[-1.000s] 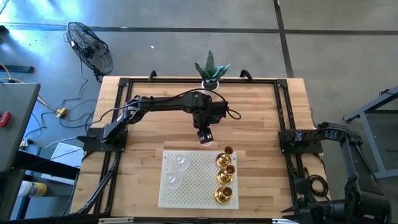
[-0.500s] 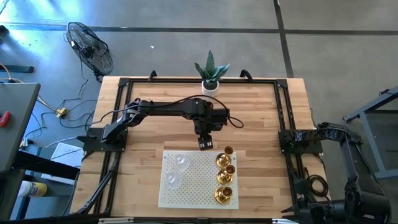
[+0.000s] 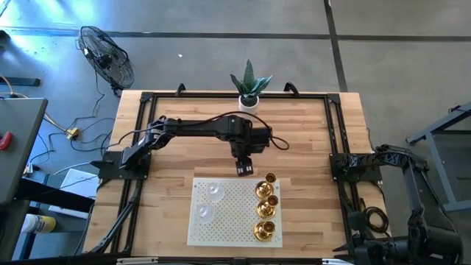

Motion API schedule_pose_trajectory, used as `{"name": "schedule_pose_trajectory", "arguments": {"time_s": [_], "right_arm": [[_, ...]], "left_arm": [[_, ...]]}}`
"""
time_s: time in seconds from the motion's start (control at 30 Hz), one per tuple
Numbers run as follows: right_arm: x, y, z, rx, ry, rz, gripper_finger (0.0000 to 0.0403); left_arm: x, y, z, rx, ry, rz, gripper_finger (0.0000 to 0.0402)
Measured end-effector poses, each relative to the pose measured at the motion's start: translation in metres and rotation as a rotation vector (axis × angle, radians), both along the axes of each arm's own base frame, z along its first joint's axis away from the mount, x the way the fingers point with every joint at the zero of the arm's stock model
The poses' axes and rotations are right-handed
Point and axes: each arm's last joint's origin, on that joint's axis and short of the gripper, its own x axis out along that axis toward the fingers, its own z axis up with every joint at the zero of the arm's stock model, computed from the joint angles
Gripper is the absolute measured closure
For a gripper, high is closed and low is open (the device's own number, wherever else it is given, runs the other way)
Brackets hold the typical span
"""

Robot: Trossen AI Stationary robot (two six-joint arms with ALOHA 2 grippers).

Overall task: Pick & Place candle stick holders
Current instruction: Put the glass candle holder on the shelf

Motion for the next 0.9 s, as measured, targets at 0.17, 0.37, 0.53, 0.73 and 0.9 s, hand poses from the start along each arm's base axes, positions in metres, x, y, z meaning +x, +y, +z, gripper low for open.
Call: {"name": "schedule_pose_trajectory", "arguments": {"time_s": [0.17, 0.37, 0.53, 0.73, 0.9], "right_arm": [[0.0000, 0.0000, 0.0000, 0.000, 0.000, 0.000, 0.0350], [0.0002, 0.0008, 0.0004, 0.010, -0.002, 0.000, 0.0355], [0.0002, 0.0009, 0.0004, 0.011, -0.002, 0.000, 0.0355], [0.0002, 0.0009, 0.0004, 0.011, -0.002, 0.001, 0.0350], [0.0002, 0.0008, 0.0006, 0.012, -0.002, 0.001, 0.0352]], "left_arm": [[0.0025, 0.0004, 0.0007, 0.011, -0.027, 0.003, 0.0222], [0.0025, 0.0009, 0.0008, 0.028, -0.028, 0.008, 0.0222], [0.0027, 0.0009, -0.0006, 0.028, -0.020, 0.008, 0.0222], [0.0028, 0.0009, -0.0011, 0.029, -0.018, 0.008, 0.0222], [0.0029, 0.0010, -0.0013, 0.033, -0.018, 0.009, 0.0222]]}}
